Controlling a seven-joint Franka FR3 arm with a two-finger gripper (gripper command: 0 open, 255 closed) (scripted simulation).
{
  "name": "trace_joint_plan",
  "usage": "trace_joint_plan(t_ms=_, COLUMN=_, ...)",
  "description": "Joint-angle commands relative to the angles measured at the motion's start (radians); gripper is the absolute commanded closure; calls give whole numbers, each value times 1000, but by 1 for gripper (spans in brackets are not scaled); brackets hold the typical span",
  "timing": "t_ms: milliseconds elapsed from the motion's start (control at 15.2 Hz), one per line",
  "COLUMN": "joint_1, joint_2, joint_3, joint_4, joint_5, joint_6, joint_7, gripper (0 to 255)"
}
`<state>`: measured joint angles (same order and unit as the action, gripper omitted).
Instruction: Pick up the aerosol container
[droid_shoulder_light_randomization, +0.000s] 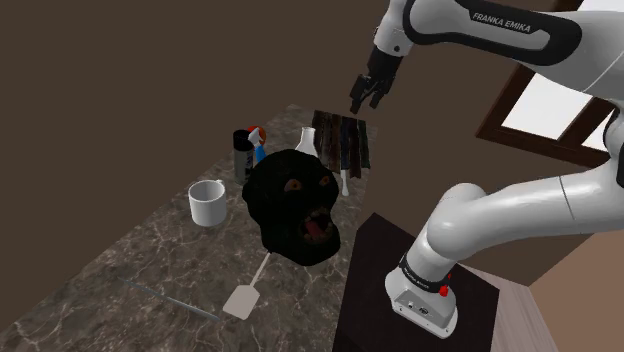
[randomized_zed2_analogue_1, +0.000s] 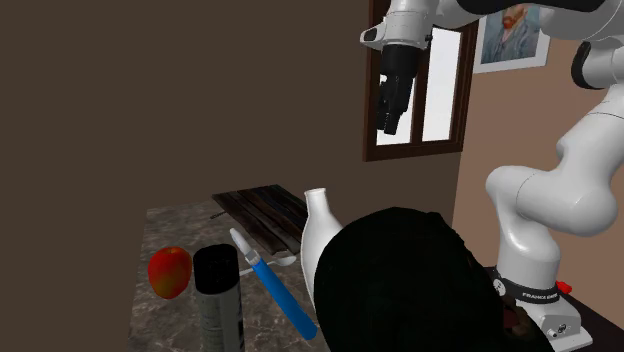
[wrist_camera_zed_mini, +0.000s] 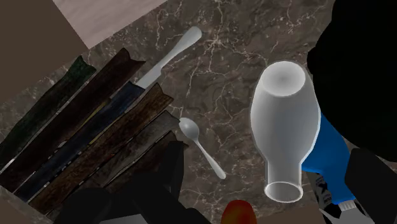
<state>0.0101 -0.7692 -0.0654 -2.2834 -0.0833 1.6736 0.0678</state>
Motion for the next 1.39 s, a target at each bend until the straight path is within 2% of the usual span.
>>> trace_joint_plan(t_ms=0, joint_1=0, joint_2=0, joint_3=0, joint_4=0, joint_5=0, joint_6=0, joint_7=0, gripper=0)
trace_joint_plan(t_ms=660, joint_1=53, joint_2=377, joint_3=43, joint_4=182, joint_5=32, joint_6=136, joint_7=13, gripper=0)
trace_joint_plan(t_ms=1320, joint_1=94, joint_2=768, joint_3=87, joint_4=481, joint_5=41, joint_6=169, joint_7=20, gripper=0)
